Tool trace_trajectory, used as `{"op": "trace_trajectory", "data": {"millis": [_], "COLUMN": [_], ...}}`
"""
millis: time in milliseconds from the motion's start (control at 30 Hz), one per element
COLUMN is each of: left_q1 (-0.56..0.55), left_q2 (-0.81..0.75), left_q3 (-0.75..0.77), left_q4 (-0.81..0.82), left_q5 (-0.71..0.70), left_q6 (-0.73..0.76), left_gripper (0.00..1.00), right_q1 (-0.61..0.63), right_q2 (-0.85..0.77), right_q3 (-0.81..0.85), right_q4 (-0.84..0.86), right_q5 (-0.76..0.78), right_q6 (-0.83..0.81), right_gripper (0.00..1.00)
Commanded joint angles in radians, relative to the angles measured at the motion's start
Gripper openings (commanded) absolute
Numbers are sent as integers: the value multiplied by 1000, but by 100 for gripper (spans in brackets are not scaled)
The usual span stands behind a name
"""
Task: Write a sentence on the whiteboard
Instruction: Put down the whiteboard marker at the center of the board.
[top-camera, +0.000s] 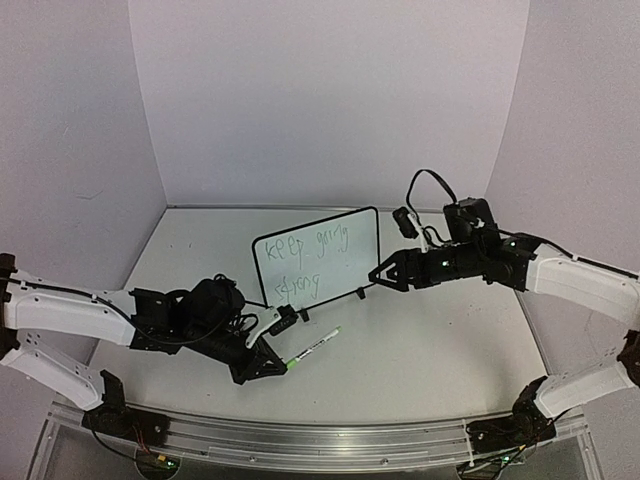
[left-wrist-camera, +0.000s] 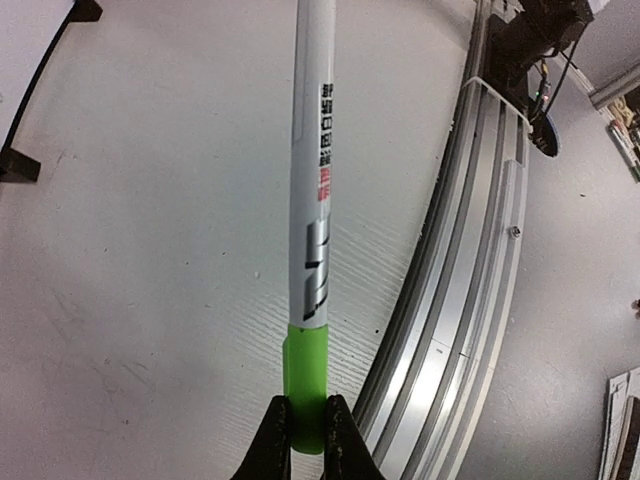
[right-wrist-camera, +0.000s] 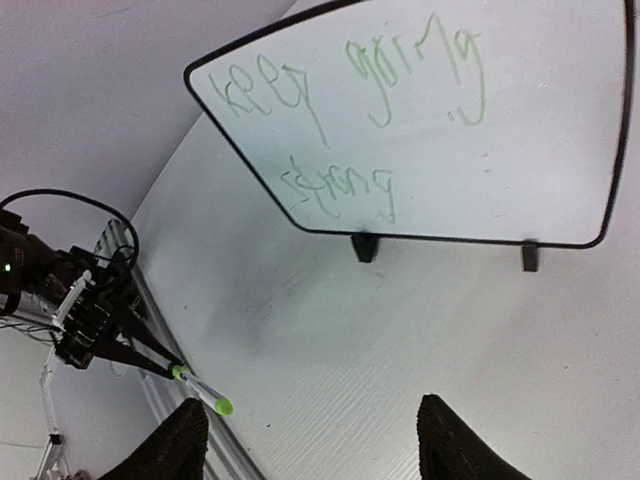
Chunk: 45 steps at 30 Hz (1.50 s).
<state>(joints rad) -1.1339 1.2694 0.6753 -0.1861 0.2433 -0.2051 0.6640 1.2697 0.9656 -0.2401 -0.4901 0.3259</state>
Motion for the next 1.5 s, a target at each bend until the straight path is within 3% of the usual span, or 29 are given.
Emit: {"op": "trace_trajectory", "data": {"millis": [0,200,433,767,1000,1133,1467], "left_q1": [7,173,349,404,435,440,494], "left_q2": [-32,-60,-103,-55,83,108,101], "left_q3": [-29,-75,-106,-70,14,25,31], "left_q4": [-34,-93,-129,-143,-144,-127,-108], "left_q5": [-183,-229,-217,-224,-193,-206,-233], "left_q6": [-183,-345,-432,-425,-402,-387,-357], "left_gripper": [0,0,0,0,1,11,56], "right_q1": [-9,-61,-128,-152,-152,-152,-153], "right_q2": [-59,-40,-25,-59,-75,-90,-87], "right_q3": [-37,-69,-98,-121,-141,-153,-156], "right_q4": [9,7,9,5,2,1,2], "right_q5": [247,287,300,340,443,484,526], "right_q6": [47,60,74,87,113,109,75], "right_gripper": [76,83,86,87,88,88,89]}}
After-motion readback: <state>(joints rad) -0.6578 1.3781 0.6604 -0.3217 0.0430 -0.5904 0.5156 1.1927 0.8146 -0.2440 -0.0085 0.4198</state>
